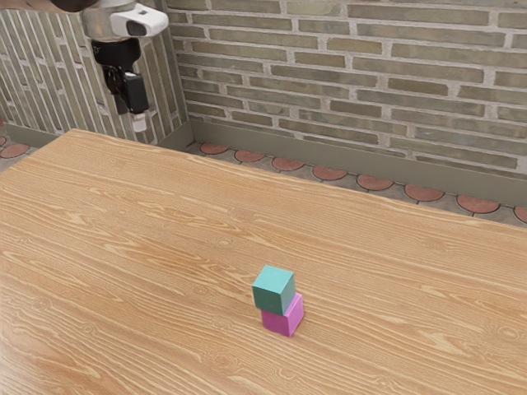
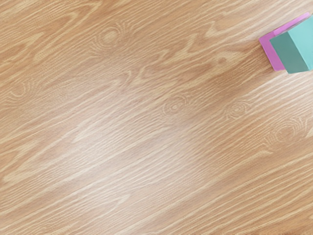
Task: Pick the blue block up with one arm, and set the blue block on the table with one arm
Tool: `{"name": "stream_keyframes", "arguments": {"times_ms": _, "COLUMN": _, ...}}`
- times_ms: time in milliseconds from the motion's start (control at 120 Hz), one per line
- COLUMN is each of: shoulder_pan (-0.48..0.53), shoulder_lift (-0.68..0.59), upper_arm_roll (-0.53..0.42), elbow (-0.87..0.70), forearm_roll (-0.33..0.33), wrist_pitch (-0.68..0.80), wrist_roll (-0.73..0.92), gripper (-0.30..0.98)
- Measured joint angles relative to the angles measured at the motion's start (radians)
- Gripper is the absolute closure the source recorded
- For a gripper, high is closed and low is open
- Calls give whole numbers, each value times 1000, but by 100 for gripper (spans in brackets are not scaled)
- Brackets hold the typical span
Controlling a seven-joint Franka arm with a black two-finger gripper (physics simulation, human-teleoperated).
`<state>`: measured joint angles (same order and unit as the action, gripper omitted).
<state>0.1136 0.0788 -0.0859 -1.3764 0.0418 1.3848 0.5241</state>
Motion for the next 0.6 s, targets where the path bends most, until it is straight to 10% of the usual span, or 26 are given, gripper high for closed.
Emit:
{"name": "stream_keyframes", "arguments": {"times_ms": 350, "shoulder_pan": 19, "shoulder_lift": -85, "upper_arm_roll": -17, "elbow": 105, "forearm_roll": -3, "wrist_pitch": -44, "wrist_roll": 61, "gripper": 0}}
{"name": "stream_keyframes", "arguments": {"times_ms": 600, "shoulder_pan": 62, "shoulder_lift": -16, "upper_arm_roll": -219, "elbow": -65, "forearm_roll": 8, "wrist_pitch": -8, "wrist_roll": -259, "gripper": 0}}
